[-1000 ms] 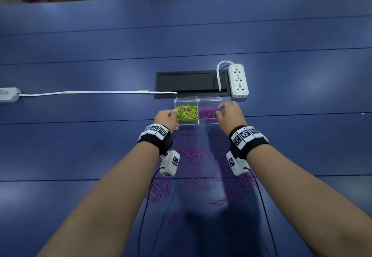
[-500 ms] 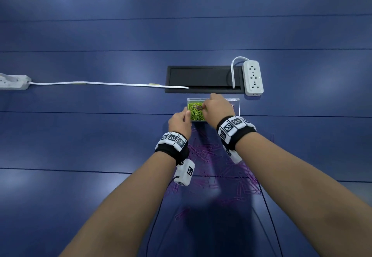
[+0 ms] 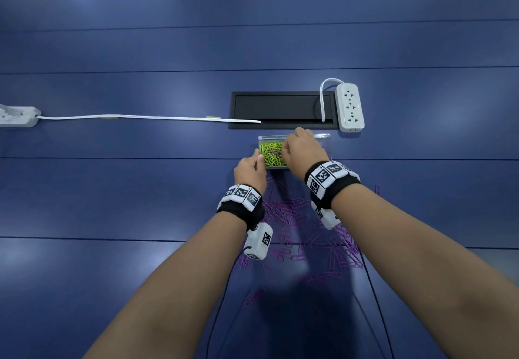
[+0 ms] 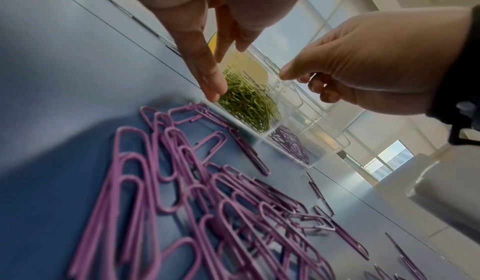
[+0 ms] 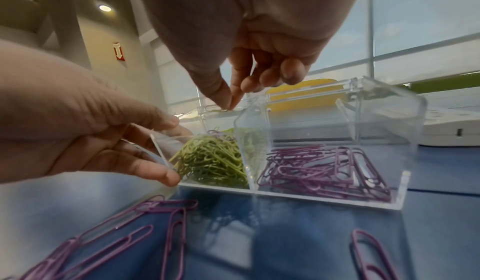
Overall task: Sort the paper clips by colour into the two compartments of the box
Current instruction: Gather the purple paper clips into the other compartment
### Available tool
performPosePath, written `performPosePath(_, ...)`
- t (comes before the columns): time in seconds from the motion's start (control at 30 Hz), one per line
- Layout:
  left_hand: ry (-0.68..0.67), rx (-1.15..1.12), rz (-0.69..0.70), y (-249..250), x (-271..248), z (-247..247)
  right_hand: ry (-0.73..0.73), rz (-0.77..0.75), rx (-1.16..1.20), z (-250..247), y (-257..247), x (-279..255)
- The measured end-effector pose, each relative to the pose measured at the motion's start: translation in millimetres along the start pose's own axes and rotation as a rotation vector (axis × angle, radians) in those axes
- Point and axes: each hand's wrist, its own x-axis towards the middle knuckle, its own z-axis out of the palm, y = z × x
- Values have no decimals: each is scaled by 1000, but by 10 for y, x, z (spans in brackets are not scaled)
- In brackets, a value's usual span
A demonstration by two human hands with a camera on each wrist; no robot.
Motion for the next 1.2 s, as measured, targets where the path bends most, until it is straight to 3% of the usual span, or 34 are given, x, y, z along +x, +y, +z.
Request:
performPosePath(0.5,26,-1,28,-14,-7,-3,-46,-79,-181,86,-47,66)
performPosePath(0.67,27,6,30,-16,-6,-2,18,-36,24,44,-38,55)
performPosePath(0.87,12,-12,-23,29,12,-27,90,132,351,-229,234,-26)
performPosePath(1.0,-10,-13,-59,98,131,-46,116,149,311,-299,478,-96)
performPosePath(1.2,-65,83,-106,211,221,-80,38,137,223,-254,627,-180)
